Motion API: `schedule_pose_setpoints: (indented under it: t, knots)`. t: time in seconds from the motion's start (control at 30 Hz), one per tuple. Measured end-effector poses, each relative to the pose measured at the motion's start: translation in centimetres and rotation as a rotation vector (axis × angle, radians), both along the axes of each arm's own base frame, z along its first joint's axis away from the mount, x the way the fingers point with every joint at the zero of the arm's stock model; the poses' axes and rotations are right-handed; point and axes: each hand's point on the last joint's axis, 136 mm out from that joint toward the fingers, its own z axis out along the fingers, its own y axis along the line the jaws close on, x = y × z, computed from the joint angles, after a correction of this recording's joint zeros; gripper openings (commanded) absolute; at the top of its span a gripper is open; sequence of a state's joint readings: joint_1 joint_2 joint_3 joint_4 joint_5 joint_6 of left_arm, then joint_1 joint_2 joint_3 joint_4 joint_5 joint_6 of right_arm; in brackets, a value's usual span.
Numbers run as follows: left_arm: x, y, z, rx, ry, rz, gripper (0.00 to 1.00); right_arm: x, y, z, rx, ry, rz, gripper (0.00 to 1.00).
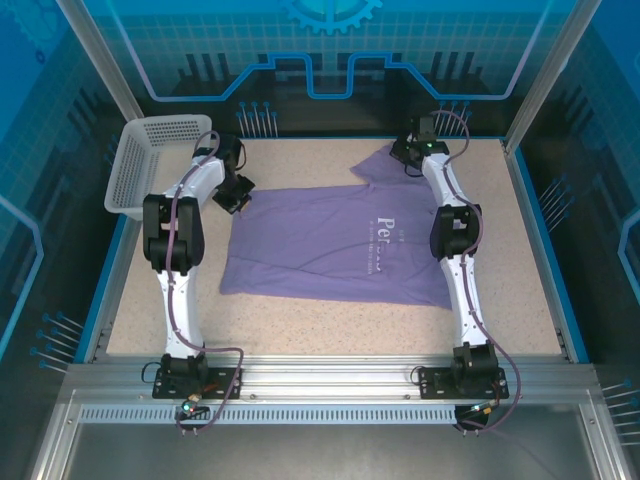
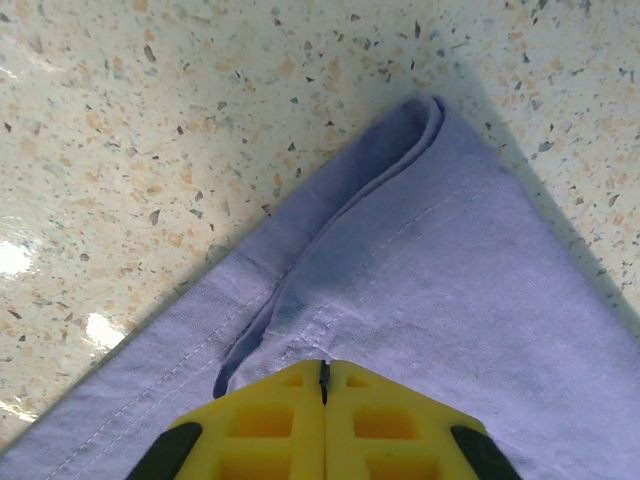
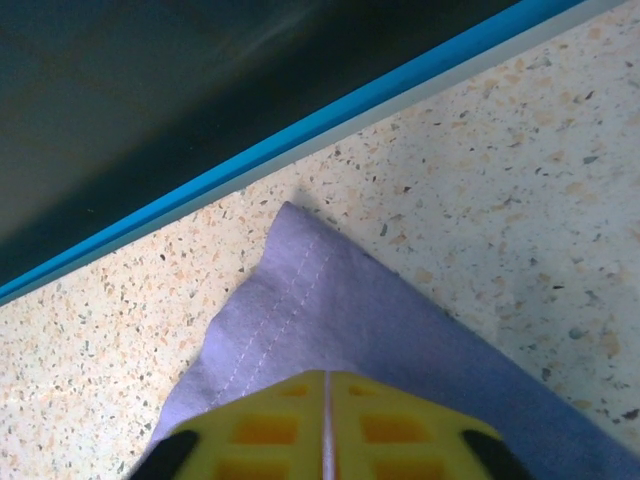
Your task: Fold and stack the t-shirts
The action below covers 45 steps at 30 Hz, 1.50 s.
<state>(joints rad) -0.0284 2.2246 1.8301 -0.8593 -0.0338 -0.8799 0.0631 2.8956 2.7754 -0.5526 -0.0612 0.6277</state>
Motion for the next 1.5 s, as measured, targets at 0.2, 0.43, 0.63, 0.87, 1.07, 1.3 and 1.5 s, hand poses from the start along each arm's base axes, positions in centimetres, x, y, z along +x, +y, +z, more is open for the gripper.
schedule_pose_setpoints:
  t: [0.2, 0.43, 0.63, 0.87, 1.07, 1.3, 1.5]
  knots:
    - [-0.1, 0.3, 0.0, 0.031, 0.004, 0.003, 0.43, 0.0, 0.0, 0.1, -0.001, -0.004, 0.005, 0.0]
    - [-1.3, 0.1, -0.3, 0.083, 0.051, -0.007, 0.47, 0.1, 0.3, 0.2, 0.009, -0.009, 0.019, 0.03]
    - [-1.5, -0.1, -0.7, 0.088, 0.07, -0.014, 0.43, 0.2, 0.1, 0.4, 0.013, -0.016, 0.018, 0.08]
    - [-1.6, 0.1, -2.1, 0.1, 0.099, -0.015, 0.35, 0.3, 0.0, 0.5, 0.022, -0.022, 0.014, 0.16]
    - [-1.1, 0.0, -2.2, 0.102, 0.079, -0.033, 0.21, 0.5, -0.1, 0.6, 0.04, -0.024, -0.006, 0.53]
    - [-0.7, 0.0, -1.9, 0.111, 0.065, -0.057, 0.1, 0.7, -1.8, 0.7, 0.038, -0.022, -0.062, 0.6]
    - [-0.6, -0.4, -2.1, 0.128, 0.059, -0.08, 0.03, 0.6, -3.3, 0.4, 0.018, -0.012, -0.099, 0.59]
